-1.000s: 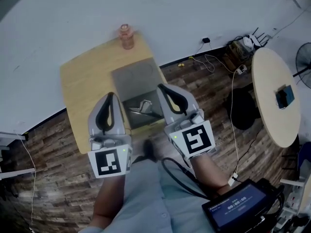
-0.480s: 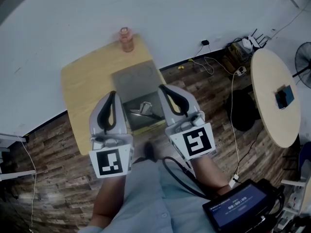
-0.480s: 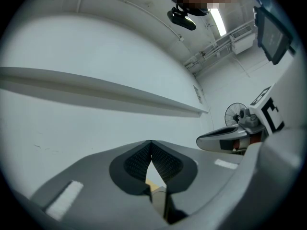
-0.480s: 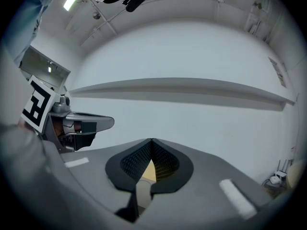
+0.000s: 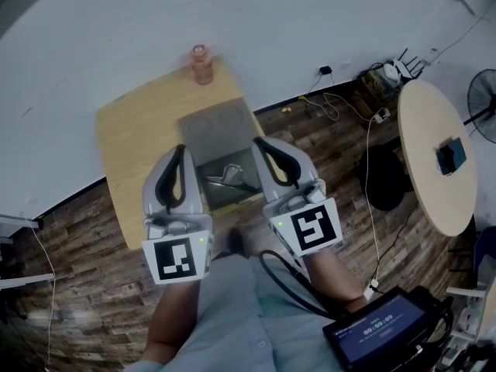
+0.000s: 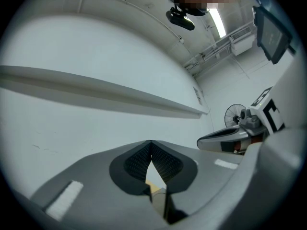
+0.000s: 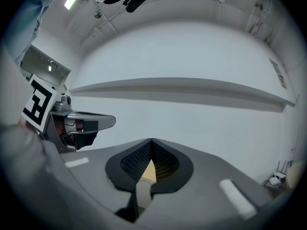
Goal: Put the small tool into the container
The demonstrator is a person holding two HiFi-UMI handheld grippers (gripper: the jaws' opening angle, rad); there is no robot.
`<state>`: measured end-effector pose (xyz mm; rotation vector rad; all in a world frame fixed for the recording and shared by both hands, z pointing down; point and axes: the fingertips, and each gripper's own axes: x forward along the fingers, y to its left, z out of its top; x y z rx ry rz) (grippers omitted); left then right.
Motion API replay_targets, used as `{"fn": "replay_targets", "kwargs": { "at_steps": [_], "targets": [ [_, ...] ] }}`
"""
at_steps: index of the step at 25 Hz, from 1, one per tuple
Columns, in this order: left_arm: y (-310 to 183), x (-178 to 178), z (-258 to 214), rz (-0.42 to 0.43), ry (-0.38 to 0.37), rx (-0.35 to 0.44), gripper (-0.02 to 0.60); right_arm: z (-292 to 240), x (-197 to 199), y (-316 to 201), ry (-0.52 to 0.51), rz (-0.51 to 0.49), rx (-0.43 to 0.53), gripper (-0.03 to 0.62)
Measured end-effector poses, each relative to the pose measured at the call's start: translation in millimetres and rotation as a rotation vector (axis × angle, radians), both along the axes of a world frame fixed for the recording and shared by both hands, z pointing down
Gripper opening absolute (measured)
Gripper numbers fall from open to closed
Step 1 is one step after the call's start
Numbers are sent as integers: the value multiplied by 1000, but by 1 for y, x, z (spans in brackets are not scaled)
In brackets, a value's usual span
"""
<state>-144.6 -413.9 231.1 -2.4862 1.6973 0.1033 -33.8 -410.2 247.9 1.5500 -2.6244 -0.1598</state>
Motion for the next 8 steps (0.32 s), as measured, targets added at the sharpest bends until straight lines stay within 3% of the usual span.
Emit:
{"fn": "replay_targets", "kwargs": {
  "at_steps": [8],
  "targets": [
    [-5, -5, 3, 5, 20, -17, 9, -1, -8, -4, -11, 3, 9, 0]
  ]
}}
